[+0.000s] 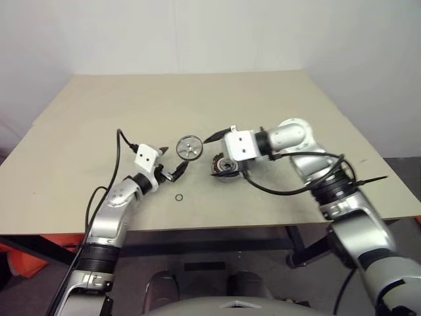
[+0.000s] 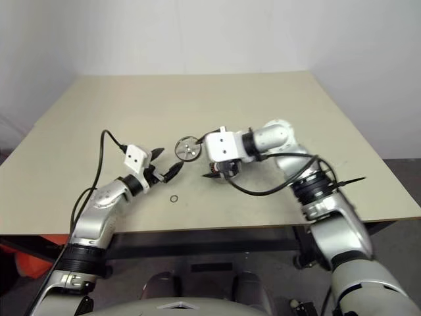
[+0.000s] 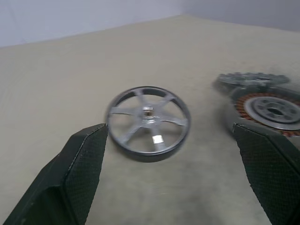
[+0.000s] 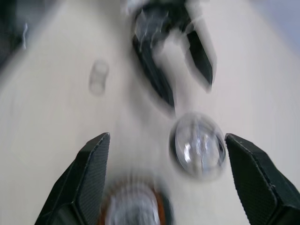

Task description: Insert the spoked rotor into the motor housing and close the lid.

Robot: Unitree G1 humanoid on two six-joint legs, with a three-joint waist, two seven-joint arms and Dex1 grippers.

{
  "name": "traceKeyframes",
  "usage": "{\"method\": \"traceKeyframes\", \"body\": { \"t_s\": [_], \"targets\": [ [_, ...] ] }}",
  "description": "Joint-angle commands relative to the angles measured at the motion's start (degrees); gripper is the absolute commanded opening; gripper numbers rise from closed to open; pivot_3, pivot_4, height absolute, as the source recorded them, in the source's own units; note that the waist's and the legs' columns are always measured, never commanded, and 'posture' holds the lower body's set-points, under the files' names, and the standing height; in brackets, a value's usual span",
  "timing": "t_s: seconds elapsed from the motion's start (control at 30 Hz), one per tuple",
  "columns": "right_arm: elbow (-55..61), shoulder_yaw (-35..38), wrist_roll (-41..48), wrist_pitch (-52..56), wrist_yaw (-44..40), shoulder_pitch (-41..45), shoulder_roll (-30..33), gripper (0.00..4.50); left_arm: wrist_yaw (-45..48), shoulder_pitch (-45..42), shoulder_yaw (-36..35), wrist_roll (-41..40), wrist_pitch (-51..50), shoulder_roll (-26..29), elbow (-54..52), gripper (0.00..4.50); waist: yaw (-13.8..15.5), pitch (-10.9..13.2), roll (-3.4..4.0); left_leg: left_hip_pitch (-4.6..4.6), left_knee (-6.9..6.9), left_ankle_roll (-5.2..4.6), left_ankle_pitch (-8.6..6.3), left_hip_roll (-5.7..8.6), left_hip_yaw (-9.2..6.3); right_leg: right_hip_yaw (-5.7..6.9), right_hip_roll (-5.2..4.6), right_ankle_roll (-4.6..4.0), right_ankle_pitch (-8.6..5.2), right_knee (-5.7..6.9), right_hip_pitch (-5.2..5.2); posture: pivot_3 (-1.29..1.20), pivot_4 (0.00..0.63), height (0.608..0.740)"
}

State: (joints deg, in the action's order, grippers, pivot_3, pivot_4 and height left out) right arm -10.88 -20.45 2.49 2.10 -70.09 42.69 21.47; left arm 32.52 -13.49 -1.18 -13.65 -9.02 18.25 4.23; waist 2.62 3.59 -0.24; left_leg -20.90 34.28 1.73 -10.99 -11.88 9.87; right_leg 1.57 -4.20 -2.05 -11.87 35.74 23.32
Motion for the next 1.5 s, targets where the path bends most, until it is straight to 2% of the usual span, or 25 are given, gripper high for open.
{"method": "traceKeyframes", "body": {
  "t_s": [0.03,0.13,0.27,0.47,0.6,0.7,0.9,1.23,1.5],
  "targets": [
    [8.10,0.14,6.59,18.88,4.72,-3.16,-5.54,4.41,2.13,-2.04,-4.56,-3.80,-1.48,2.97,-1.30,4.50,0.30,0.00,-0.01,-0.02,-0.01,0.01,0.01,0.00,-0.01,-0.01,-0.02,0.00,0.00,-0.02,0.00,0.00,0.000,0.740],
    [9.92,-1.57,6.78,25.15,6.64,-4.88,-8.11,4.41,3.20,-2.64,-5.78,-3.58,-1.43,5.82,0.17,4.50,0.83,0.01,0.00,-0.08,-0.02,0.03,0.01,0.00,-0.04,-0.01,-0.05,0.01,0.00,-0.08,-0.01,0.00,0.000,0.740],
    [9.46,-3.11,5.37,24.84,7.73,-5.24,-7.60,4.41,4.27,-2.74,-6.77,-4.03,-1.71,7.52,0.52,4.50,1.62,0.01,0.01,-0.08,-0.03,0.04,0.01,0.02,-0.05,-0.04,-0.14,0.03,-0.01,-0.10,-0.03,0.00,0.000,0.740],
    [8.48,-3.17,4.71,22.66,8.16,-5.18,-5.53,4.41,6.12,-0.76,-5.22,-4.86,-2.91,6.72,-2.43,4.50,1.68,0.01,-0.01,-0.06,-0.09,0.12,0.05,0.02,-0.05,-0.03,-0.11,0.05,-0.02,-0.10,-0.01,0.00,0.000,0.740],
    [1.10,2.47,2.54,18.45,13.40,0.18,-2.72,4.41,11.67,4.39,-1.19,-8.61,-7.53,7.40,-11.21,4.50,1.57,0.02,0.00,-0.09,-0.11,0.12,0.04,0.02,-0.04,-0.05,-0.13,0.05,-0.01,-0.14,0.01,0.00,0.000,0.740],
    [-6.75,6.66,1.41,15.16,17.84,4.63,0.05,4.41,16.57,9.77,1.82,-10.02,-9.98,10.38,-17.38,4.50,1.47,0.04,0.02,-0.08,-0.11,0.14,0.05,0.01,-0.03,-0.05,-0.12,0.05,-0.02,-0.10,0.05,0.00,0.000,0.740],
    [-15.22,10.36,-0.07,10.67,21.00,6.48,3.23,4.41,18.62,12.38,2.52,-7.40,-8.18,14.91,-18.17,4.50,1.32,0.06,0.06,0.01,-0.18,0.18,0.08,0.03,-0.02,-0.03,0.00,0.05,-0.04,-0.10,0.03,0.00,0.000,0.740],
    [-17.11,12.43,-0.71,9.44,24.35,5.19,4.06,4.41,16.24,7.86,7.88,-1.77,-5.32,10.84,-13.05,4.50,1.35,0.08,0.12,-0.04,-0.16,0.18,0.08,0.03,0.01,-0.06,-0.02,0.03,-0.03,-0.11,0.04,0.00,0.000,0.740],
    [-14.68,13.18,0.89,10.34,22.49,2.97,5.01,4.41,17.86,7.70,9.38,-0.07,-3.98,11.40,-10.16,4.50,1.36,0.08,0.12,-0.02,-0.15,0.18,0.08,0.03,0.01,-0.06,-0.02,0.03,-0.03,-0.09,0.03,0.00,0.000,0.740]
  ]
}}
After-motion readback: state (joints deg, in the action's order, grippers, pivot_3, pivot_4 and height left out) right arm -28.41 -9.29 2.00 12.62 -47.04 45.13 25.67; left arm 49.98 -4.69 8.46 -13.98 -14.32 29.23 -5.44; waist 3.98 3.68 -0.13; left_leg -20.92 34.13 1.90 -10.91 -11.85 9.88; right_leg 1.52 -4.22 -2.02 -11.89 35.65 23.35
